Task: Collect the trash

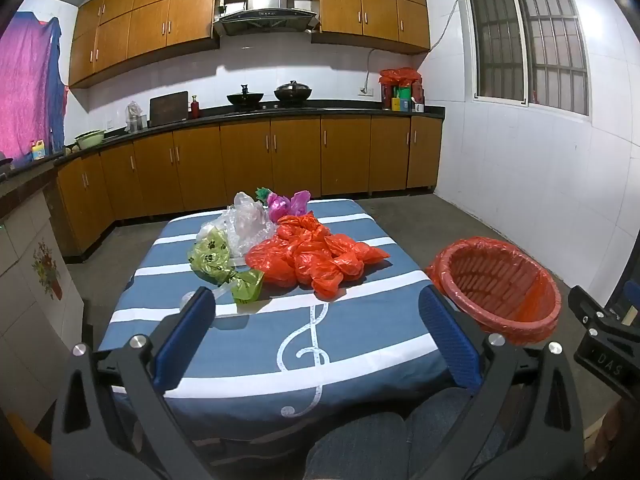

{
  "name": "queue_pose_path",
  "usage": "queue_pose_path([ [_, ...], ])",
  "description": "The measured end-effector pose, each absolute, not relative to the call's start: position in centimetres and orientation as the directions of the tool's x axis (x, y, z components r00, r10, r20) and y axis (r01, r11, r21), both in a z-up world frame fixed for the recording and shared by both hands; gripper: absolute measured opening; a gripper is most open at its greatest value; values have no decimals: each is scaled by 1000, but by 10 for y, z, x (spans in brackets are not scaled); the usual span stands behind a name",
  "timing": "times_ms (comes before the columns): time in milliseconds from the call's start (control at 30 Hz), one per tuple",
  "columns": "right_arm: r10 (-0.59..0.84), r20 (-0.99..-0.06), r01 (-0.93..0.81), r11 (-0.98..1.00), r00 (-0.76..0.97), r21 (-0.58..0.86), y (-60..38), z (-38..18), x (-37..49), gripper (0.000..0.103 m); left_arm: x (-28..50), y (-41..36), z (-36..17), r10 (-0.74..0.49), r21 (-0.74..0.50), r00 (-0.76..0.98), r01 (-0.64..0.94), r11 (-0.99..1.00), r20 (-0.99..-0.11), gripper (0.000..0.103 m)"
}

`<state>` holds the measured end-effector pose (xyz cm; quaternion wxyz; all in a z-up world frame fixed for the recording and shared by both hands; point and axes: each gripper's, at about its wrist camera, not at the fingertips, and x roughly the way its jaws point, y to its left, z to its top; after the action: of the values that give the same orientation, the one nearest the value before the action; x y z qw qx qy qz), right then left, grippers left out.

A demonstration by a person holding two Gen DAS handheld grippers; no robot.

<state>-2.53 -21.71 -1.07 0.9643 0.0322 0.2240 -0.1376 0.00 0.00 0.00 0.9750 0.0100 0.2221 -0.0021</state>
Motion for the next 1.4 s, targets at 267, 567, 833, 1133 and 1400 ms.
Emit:
queue_pose_path([
  [267,-253,-443,283,959,860,1,-218,-11,-25,101,0,0,0,2,21,901,7,1000,-433,99],
  [567,-249,-443,279,960,861,2,-217,-12,-25,101,-1,1,1,2,19,900,7,1000,-435,99],
  [833,-251,-443,280,960,861,1,-217,-12,-24,101,-2,0,1,-1,19,900,10,1000,-437,99],
  [1133,-250,-445,279,960,860,1,-218,-13,-23,101,-2,1,1,0,18,899,8,1000,-438,99],
  [1400,-249,-446,280,960,860,2,-218,-13,-23,101,0,0,0,0,18,898,9,1000,-440,99],
])
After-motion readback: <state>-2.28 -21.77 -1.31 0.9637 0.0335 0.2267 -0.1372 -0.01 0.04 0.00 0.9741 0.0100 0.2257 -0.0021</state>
